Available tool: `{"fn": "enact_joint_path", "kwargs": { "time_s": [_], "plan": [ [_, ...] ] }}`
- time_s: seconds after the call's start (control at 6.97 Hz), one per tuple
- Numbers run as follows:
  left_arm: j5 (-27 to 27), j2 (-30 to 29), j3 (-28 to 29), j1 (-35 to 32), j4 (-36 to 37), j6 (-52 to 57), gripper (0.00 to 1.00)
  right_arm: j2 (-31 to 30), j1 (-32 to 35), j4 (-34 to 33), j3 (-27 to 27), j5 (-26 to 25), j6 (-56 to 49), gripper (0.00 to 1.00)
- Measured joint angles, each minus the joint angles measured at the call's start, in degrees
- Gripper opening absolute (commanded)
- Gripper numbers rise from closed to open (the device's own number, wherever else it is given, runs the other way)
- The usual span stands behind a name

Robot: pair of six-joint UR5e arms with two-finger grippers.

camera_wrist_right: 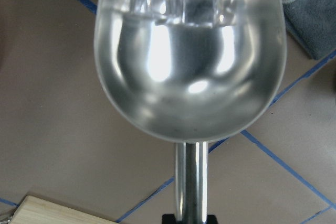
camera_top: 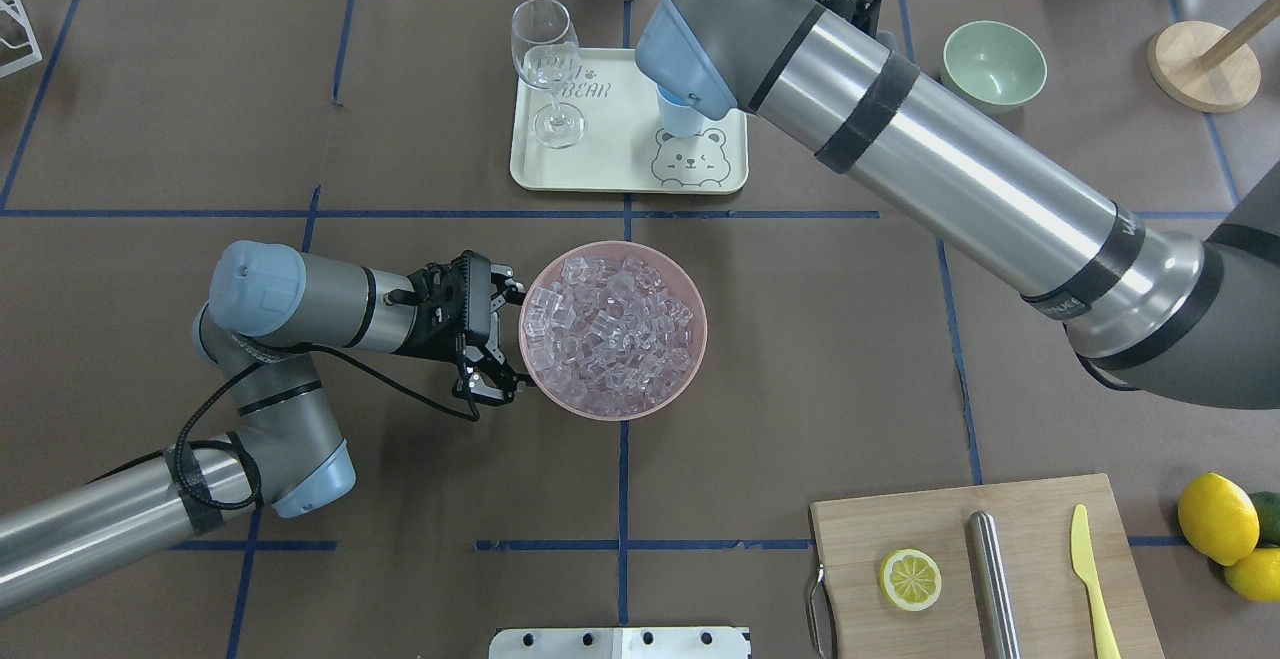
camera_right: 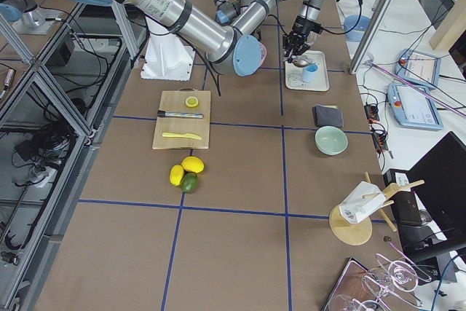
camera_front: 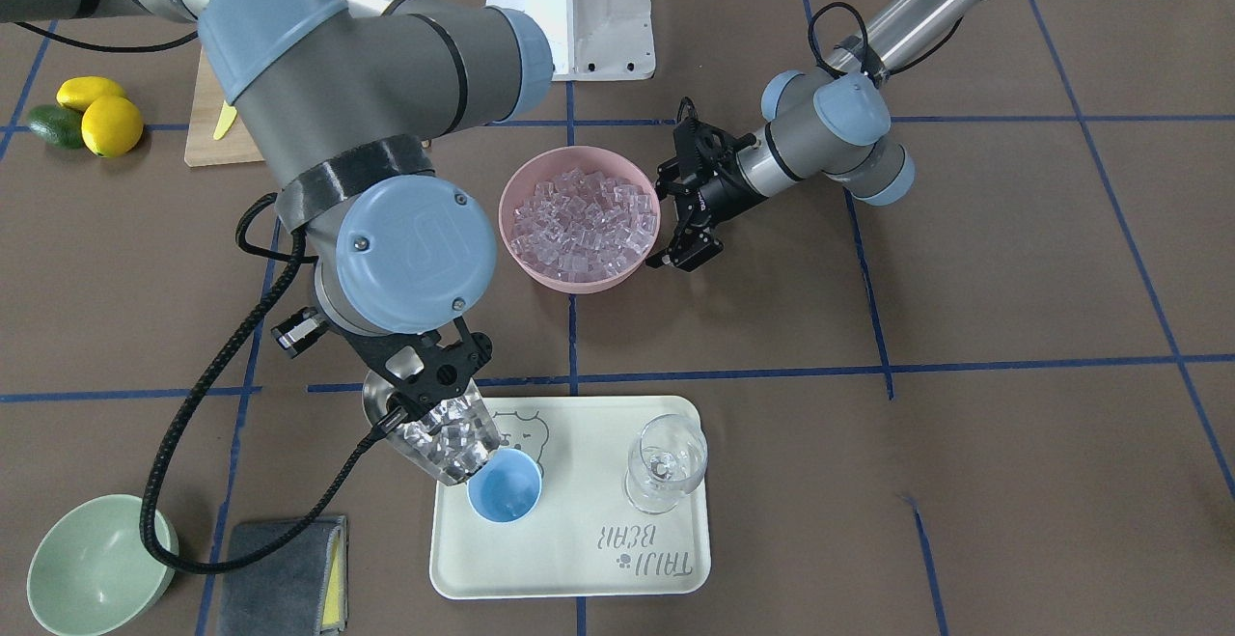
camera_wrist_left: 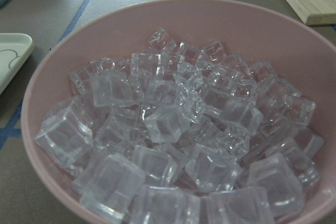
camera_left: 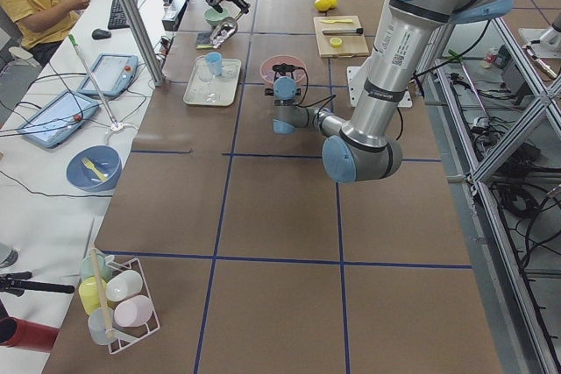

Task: Put ice in cup with scoop
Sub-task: 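Tilt the scoop over the light-blue cup to pour the ice in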

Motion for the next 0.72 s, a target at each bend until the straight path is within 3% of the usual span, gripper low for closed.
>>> {"fn": "enact_joint_path", "kwargs": {
  "time_s": [0.72],
  "plan": [
    [0.00,0.00,-0.15,0.00,-0.08,-0.08,1.00,0.75,0.45,-0.75,-0.93,0.07,-1.45,0.00]
  ]
}}
